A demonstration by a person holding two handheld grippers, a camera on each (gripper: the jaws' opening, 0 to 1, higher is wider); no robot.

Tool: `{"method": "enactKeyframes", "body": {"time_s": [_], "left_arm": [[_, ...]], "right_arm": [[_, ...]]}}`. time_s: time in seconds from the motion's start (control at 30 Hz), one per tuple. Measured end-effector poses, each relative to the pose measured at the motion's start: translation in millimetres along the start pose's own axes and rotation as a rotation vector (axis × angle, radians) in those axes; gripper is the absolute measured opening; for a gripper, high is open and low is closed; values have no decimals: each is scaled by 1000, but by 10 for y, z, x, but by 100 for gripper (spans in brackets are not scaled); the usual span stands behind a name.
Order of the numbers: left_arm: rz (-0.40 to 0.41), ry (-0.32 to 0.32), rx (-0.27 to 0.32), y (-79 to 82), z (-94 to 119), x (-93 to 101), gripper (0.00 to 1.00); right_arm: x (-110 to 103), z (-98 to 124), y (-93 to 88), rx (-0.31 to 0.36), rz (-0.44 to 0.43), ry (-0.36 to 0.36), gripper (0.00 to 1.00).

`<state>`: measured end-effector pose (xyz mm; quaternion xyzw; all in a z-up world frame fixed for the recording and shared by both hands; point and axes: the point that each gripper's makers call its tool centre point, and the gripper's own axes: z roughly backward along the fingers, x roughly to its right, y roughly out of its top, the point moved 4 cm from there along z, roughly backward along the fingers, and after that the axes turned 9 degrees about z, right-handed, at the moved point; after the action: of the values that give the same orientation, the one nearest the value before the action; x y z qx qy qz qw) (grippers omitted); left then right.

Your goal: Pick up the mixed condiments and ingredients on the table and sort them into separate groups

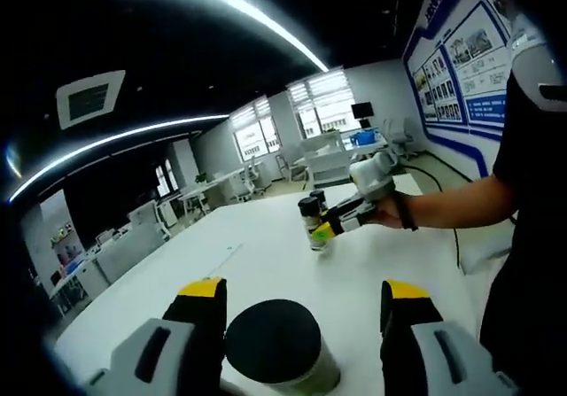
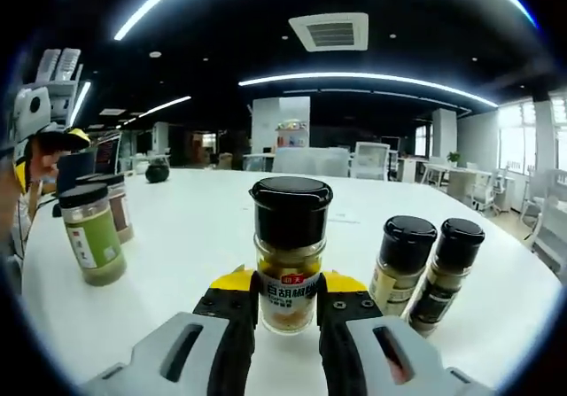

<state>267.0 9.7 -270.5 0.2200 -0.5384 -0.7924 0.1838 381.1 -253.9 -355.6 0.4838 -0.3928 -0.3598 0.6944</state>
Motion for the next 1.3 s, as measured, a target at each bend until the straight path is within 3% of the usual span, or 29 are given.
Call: {"method": "enactKeyframes", "body": {"time_s": [0.33,0.4,0.53,1.1,1.3], "left_arm": [[-21,84,-57,-180,178,10,69],[-14,101,-25,-144,219,13,66],[6,108,-3,-126,284,0,66],[-22,109,-74,-304,278,89,64],[-23,114,-82,-326,267,94,63]], "right_arm": [[132,-76,-30,-21,-20,-54,27],[135,-95,-33,-28,-8,-62,27],[164,-127,-60,-39,-6,-68,27],[244,-235,-212,-73,26,-69,27],[270,-250,-258,-54,5,-71,27]]}}
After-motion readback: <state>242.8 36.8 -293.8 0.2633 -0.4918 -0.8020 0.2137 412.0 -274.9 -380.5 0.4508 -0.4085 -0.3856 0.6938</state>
